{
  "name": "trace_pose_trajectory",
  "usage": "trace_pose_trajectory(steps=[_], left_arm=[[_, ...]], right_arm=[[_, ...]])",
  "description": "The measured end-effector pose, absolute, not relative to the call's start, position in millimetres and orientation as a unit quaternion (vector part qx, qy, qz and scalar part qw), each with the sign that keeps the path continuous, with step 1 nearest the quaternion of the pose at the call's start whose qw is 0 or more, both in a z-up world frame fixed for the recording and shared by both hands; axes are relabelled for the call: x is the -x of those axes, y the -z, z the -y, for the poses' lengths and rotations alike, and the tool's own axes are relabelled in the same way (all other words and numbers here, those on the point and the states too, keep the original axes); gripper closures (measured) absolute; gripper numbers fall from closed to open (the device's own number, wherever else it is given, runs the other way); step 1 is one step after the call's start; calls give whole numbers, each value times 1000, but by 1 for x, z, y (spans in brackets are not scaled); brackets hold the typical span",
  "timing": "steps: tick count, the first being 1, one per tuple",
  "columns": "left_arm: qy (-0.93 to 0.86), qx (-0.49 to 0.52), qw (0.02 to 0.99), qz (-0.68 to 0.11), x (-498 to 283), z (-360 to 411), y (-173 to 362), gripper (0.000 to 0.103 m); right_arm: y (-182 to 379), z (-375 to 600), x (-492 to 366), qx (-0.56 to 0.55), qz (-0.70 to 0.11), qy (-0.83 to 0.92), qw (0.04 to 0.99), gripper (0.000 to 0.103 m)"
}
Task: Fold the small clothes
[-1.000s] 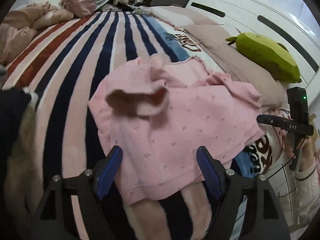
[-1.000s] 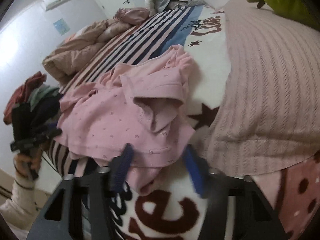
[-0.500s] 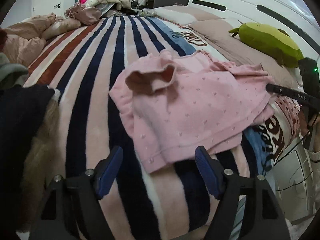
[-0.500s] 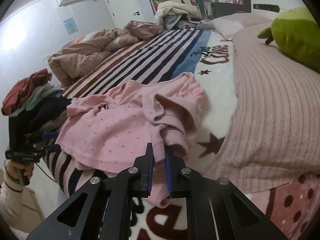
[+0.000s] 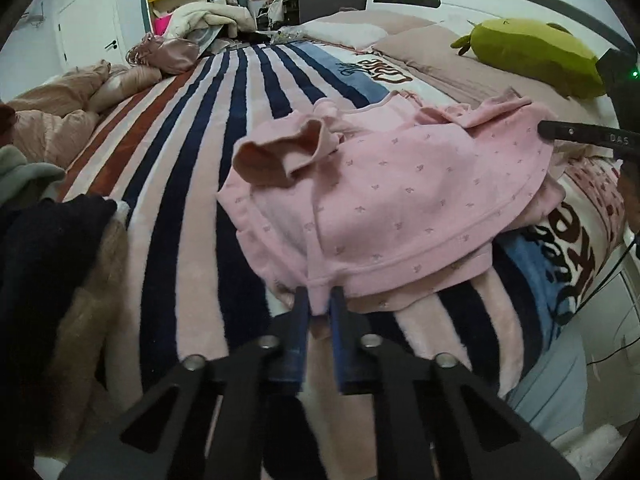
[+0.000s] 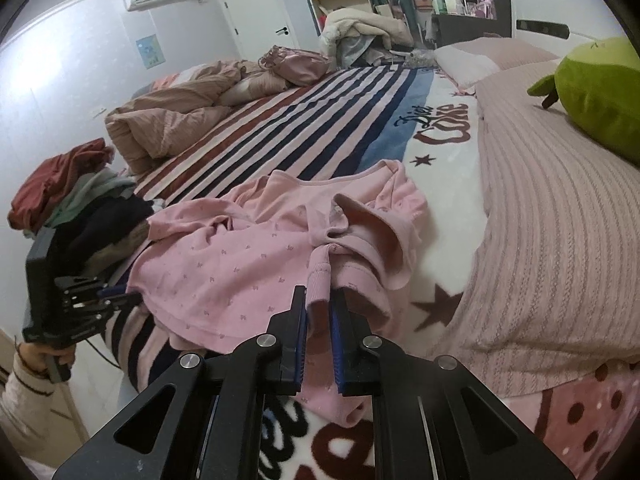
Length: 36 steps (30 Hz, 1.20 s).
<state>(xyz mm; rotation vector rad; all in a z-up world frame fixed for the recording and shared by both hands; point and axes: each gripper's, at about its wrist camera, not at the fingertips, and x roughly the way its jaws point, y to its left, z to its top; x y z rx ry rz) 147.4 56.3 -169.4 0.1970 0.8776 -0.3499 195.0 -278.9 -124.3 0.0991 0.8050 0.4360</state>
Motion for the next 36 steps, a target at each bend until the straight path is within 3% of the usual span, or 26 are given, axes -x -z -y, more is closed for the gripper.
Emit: trace_pose_trajectory(steps=[11,17,20,21,22,24,26,28,34,35,36], left_arm=[[181,-55,919,-346,-171,-61,95,98],[117,-29,928,-353,-273,-61,77,98],[79,19,924,-373,-334,-65,88,86],[71,40,920,-384,-348,-70,94,63],[66,60,911,-402,-358,-74,102,43],[82,70,903,-417,-356,-78,109,42],[107,45,905,-409,-337,-78,109,38],[135,21,900,-415,-313,-76,116,30],[204,4,867,-454,-250,-64,154,31],[214,6,863,-458,-241,-61,160,33],[222,6,858,-462,-230,-59,168,41]], right_arm=[[97,284,-229,-71,-368,-212,903,100],[90,294,-300,-93,-383,-153,906,101],[98,299,-340,-104,-396,-106,906,99],[105,301,-354,-108,-404,-85,905,97],[112,304,-363,-110,-419,-70,899,87],[120,314,-365,-129,-432,-66,890,61],[119,322,-350,-140,-419,-91,892,58],[123,325,-331,-127,-431,-108,887,48],[162,317,-273,-133,-486,-171,847,47],[169,313,-262,-132,-490,-179,843,47],[176,307,-251,-128,-494,-191,838,47]])
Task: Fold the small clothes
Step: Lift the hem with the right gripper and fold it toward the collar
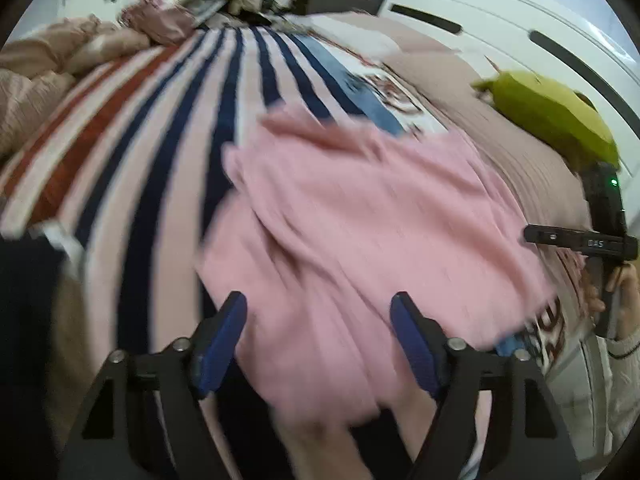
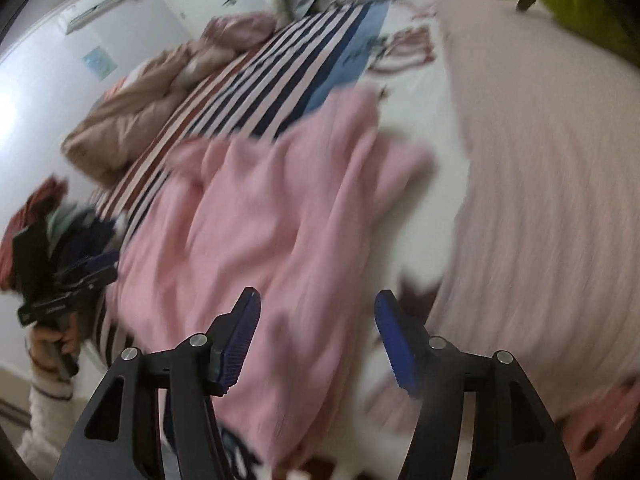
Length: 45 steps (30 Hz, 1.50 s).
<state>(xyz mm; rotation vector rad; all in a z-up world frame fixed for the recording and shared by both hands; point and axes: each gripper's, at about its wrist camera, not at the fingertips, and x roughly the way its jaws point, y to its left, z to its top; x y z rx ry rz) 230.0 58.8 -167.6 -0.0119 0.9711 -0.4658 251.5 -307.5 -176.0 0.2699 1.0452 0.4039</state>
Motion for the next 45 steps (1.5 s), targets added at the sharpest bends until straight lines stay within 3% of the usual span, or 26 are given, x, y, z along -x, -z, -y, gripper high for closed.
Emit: trace_pose_trajectory(steps=[1,2,4,5,7,10,17,20,23,25,26,28,30,37,41,42,44,45], left_arm=[[224,0,857,-464,-223,-55,172,56],[223,-12,858,-462,-215,-52,176,64],[221,-18,865,-449,-205,-50,178,84],[220,-14,869,-443,-200,-52,176,90],[216,-6,881,-422,-187,-58,167,91],[218,-15,888,-405,-170,-64,157,92],[216,3,882,-420,-154,-91,169,90],[195,10,880,-434,-153,-103,179,68],[189,8,885,-425,-151,-108,168,51],[208,17,890,-406,-153,-105,153,26],[213,18,892,-399,-155,-102,148,23],[213,9,894,-395,-169,-89,142,22],[211,10,892,-399,-188,-76,143,22],[158,33,888,-432,-300,-44,155,22],[115,-6,882,-456,-346,-36,166,22],[113,-19,878,-464,-354,-33,172,22],[112,-32,874,-472,-362,-31,181,26],[116,-31,873,-472,-366,-31,184,45]], right_arm=[[181,302,-243,-121,-495,-197,837,49],[183,298,-238,-115,-494,-197,839,51],[187,291,-224,-89,-482,-177,853,71],[187,288,-217,-83,-472,-176,860,78],[182,288,-205,-87,-450,-178,871,90],[175,293,-194,-93,-432,-187,877,92],[168,300,-172,-92,-435,-209,871,93],[178,301,-175,-70,-456,-188,867,90],[167,301,-177,-66,-453,-168,873,78],[150,302,-181,-63,-431,-163,885,73],[141,302,-186,-63,-419,-162,891,69],[130,300,-201,-64,-410,-159,896,53],[126,296,-227,-63,-410,-155,897,48],[145,288,-320,-82,-434,-108,891,44],[157,293,-345,-96,-460,-84,878,42],[161,293,-350,-97,-468,-92,873,44],[166,290,-354,-88,-480,-100,867,63],[169,289,-356,-78,-484,-94,867,81]])
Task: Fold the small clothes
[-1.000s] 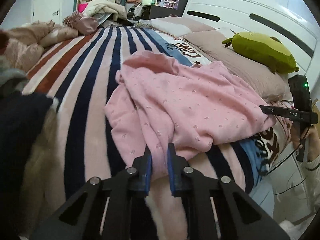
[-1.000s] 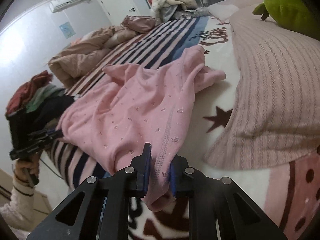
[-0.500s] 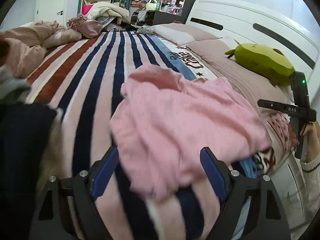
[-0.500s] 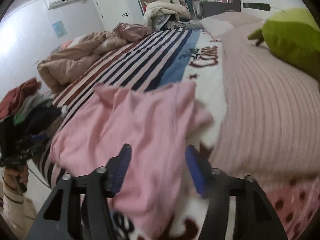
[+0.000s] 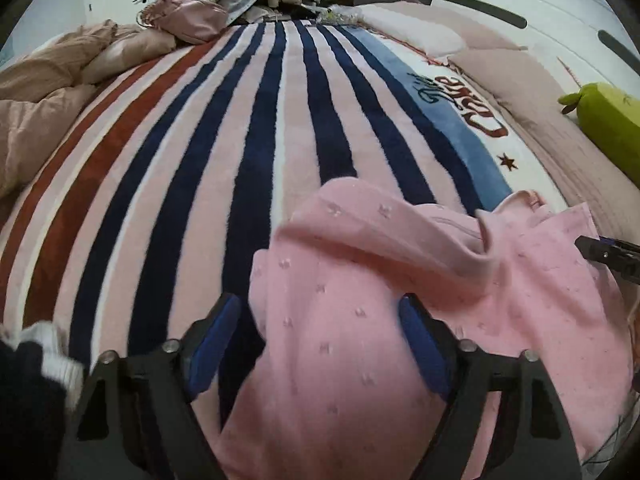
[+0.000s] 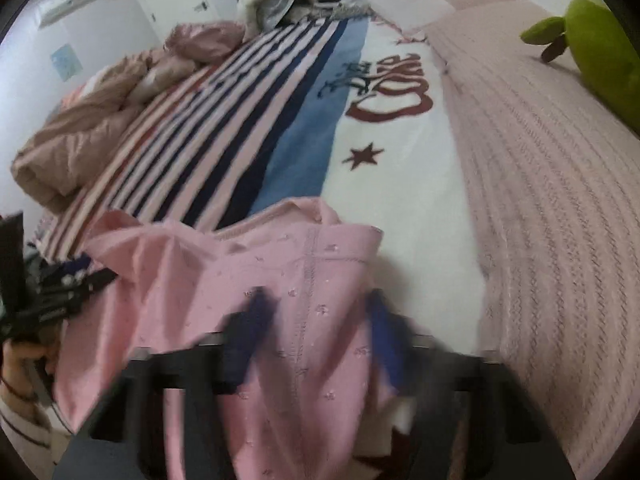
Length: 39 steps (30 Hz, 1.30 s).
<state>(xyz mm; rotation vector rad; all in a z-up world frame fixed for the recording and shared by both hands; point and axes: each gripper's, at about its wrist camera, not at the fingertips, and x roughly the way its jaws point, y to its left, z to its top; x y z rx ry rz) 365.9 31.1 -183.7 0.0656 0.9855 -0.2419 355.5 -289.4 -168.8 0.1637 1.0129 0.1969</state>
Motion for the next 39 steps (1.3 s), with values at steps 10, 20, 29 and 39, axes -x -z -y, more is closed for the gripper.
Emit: trace_pose_trajectory(steps=[10,20,29,39], left_arm=[[55,15,890,-453,-378,-55,173,84],[160,-15,891,-425,-289,-64,134,34],[205,-30,876,-435,-184,-77,170,34],[190,-14,891,-412,-149,-92,175,85]], right_arm=[[156,318,-367,-83,-427,-11,900,102],[137,310,-317,-80,-427,-93,896,50],[178,299,-194,-128,-469,-221,845,38],[176,302,-165,-150,-422,-204,870,93]])
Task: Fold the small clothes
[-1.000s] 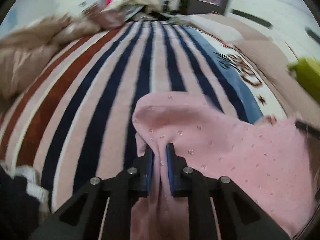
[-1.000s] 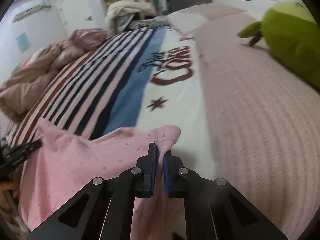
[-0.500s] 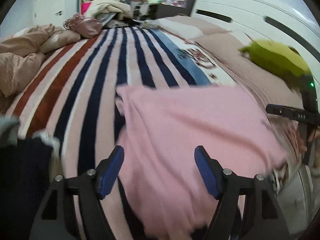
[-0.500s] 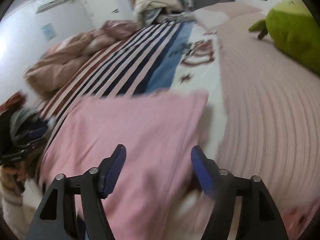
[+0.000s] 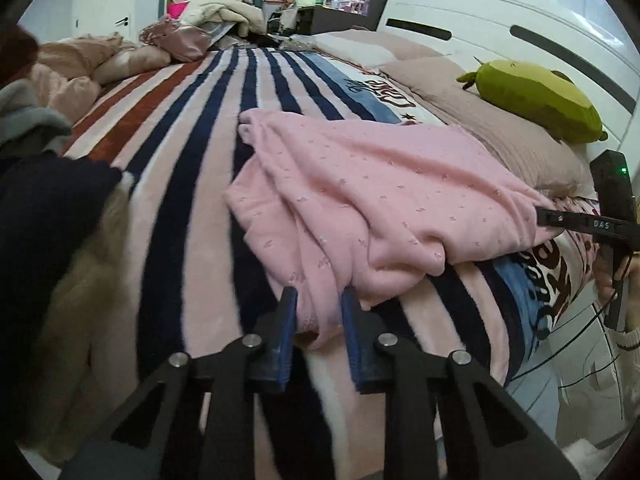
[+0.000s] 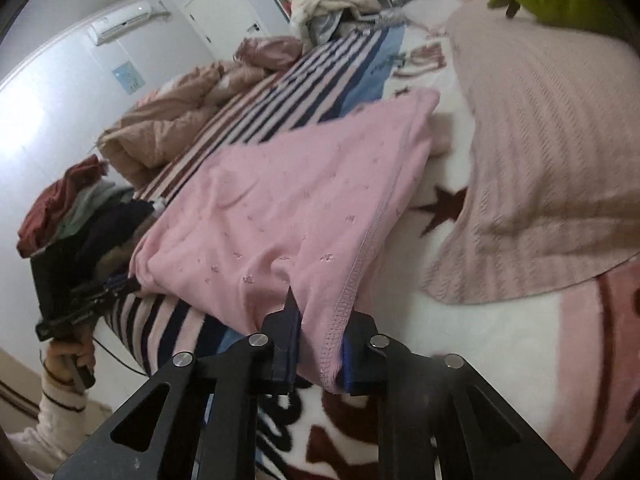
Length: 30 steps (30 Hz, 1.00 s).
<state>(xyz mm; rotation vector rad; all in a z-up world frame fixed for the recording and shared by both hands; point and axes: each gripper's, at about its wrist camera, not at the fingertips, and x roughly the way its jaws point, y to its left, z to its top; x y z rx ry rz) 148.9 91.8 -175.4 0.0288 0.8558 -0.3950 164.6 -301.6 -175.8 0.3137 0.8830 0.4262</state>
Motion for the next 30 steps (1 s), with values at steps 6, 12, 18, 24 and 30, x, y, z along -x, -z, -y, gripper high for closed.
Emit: trace_pose_trajectory(steps=[6,12,18,24,30], left_arm=[[138,4,887,-441,-140,-124,196,101],[205,70,883,-417,-116,-122,182,30],[292,179,842,-416,-116,-95,182,20],[273,273,821,-420,-145,-78,202,19],[208,368,831,-361,-167,-97,216,19]], right_arm=[[188,311,-156,-131,-448,-174,867,95],[156,300,-146,-77,-417,-126,897,74],[113,269,-134,-70,-349,-177,917,76],[129,199,-161,-72,-353,-255,897,99],[177,166,-187,-70,-394,-246,883,99]])
